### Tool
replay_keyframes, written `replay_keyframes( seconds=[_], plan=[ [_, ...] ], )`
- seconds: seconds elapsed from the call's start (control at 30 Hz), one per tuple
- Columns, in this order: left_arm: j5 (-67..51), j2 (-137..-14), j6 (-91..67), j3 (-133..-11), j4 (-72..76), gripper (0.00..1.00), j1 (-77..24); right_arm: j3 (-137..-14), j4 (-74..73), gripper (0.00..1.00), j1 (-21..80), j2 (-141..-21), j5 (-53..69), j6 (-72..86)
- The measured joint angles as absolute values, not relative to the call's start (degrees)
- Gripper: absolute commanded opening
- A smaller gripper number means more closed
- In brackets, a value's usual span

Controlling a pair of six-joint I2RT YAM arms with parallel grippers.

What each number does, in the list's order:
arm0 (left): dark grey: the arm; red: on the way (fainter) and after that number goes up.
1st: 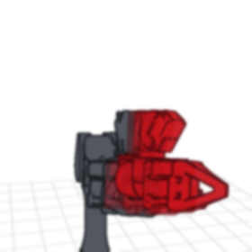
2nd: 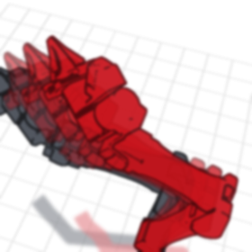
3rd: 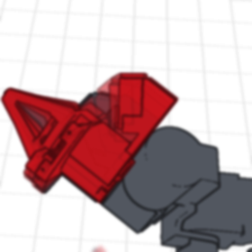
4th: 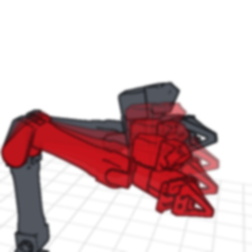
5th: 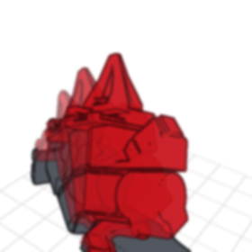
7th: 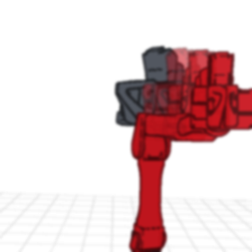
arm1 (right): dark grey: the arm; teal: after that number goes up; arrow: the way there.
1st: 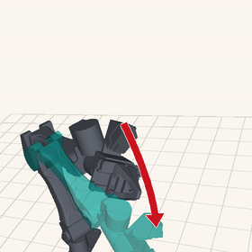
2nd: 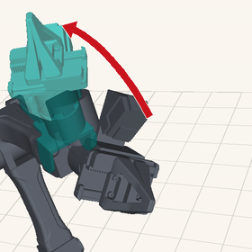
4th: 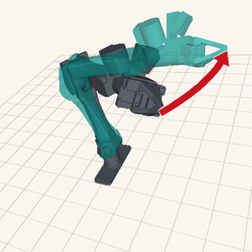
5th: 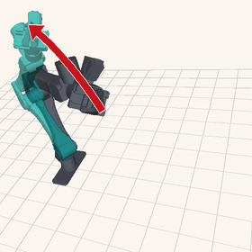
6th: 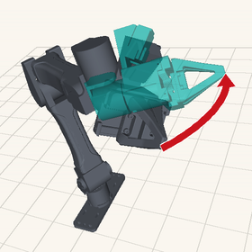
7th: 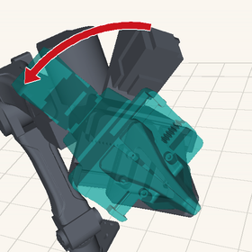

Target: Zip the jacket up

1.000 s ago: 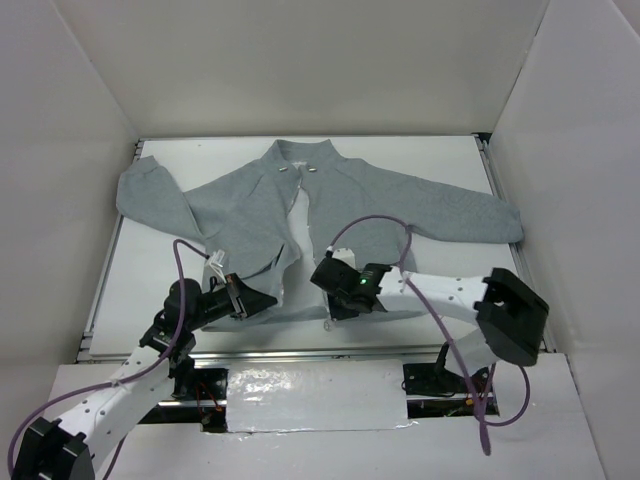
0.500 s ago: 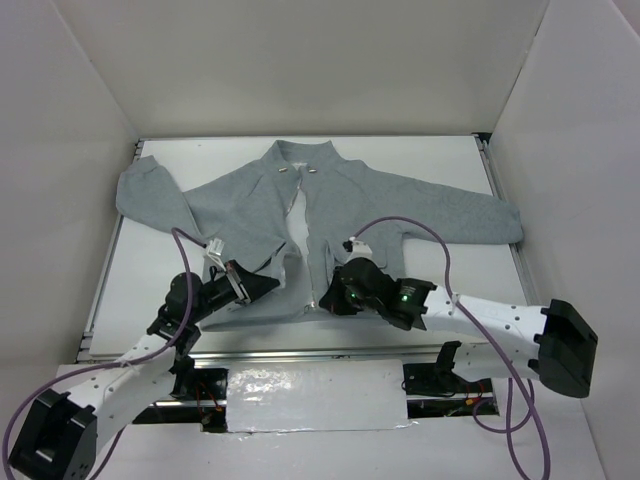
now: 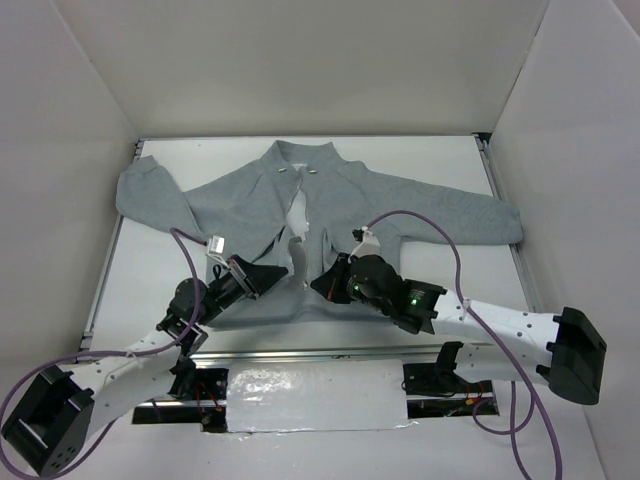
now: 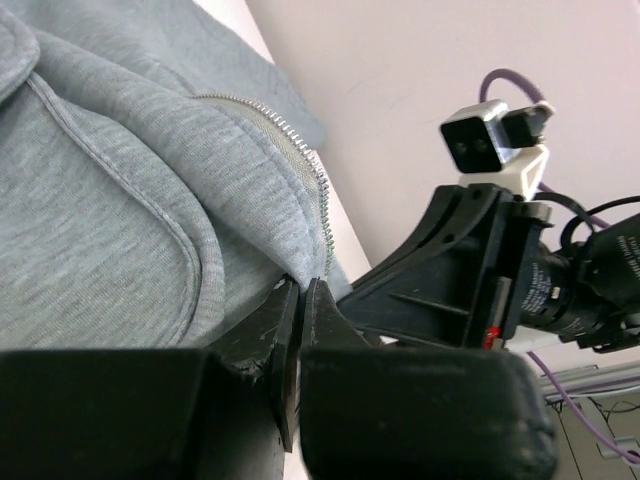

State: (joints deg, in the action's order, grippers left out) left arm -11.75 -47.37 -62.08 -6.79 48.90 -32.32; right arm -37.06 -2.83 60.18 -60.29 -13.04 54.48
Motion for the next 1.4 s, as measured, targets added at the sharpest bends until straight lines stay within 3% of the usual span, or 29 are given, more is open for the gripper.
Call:
replay_keyframes(
  seconds=[0.37, 0.83, 1.4],
  plan=[
    [-4.27, -44.97, -62.76, -5.98, 51.31, 0.00, -36.51, -36.60, 2.79, 0.00, 60.18, -62.11, -13.10, 54.63],
    [-2.87, -50.11, -63.22, -5.85, 55.16, 0.00, -38.44, -36.27, 4.40, 0.00, 60.18, -62.11, -12.95, 54.35],
    [-1.10, -48.10, -63.18, -5.58, 55.02, 0.00, -39.59, -35.97, 4.86, 0.00, 60.18, -61.01, -13.52, 54.19]
  ],
)
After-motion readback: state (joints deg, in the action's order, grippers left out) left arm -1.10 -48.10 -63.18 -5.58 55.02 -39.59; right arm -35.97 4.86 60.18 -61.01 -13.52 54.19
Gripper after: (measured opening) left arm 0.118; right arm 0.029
